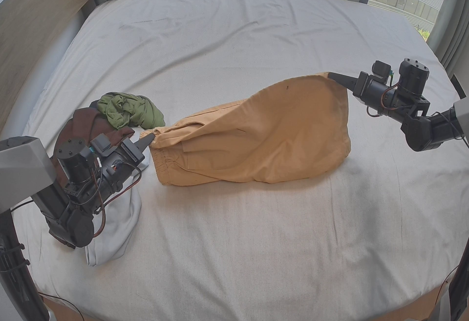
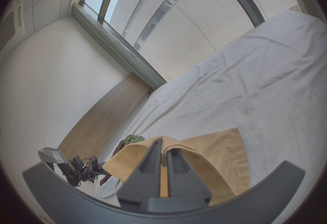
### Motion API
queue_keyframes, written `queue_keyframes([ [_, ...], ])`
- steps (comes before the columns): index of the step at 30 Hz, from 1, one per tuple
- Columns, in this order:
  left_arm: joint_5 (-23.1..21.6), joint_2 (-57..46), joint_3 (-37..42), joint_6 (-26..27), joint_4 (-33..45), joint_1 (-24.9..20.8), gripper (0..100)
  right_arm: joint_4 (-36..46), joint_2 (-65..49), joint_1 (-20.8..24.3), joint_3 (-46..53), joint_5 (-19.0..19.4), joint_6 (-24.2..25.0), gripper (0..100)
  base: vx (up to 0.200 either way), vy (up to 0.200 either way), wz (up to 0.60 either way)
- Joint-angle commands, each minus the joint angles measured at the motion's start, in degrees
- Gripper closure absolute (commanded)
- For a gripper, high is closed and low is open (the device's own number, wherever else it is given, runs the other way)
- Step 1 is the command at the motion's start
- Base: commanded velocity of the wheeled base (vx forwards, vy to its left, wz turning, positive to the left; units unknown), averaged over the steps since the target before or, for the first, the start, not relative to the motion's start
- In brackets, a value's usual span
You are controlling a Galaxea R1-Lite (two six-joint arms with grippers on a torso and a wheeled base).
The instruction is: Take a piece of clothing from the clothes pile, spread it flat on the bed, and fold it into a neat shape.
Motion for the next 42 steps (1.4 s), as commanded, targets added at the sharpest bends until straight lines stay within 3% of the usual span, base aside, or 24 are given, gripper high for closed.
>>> queue_keyframes([
  [1, 1.8, 3.7, -2.6, -0.4, -0.3, -0.9, 100, 1.7, 4.8, 0.9, -2.3, -0.6, -0.1, 100, 0.0, 0.0, 0.0],
  [42, 3.3, 7.8, -9.0, -0.4, -0.3, -0.7, 100, 1.6, 11.7, 0.7, -14.2, -0.7, 0.1, 100, 0.0, 0.0, 0.0],
])
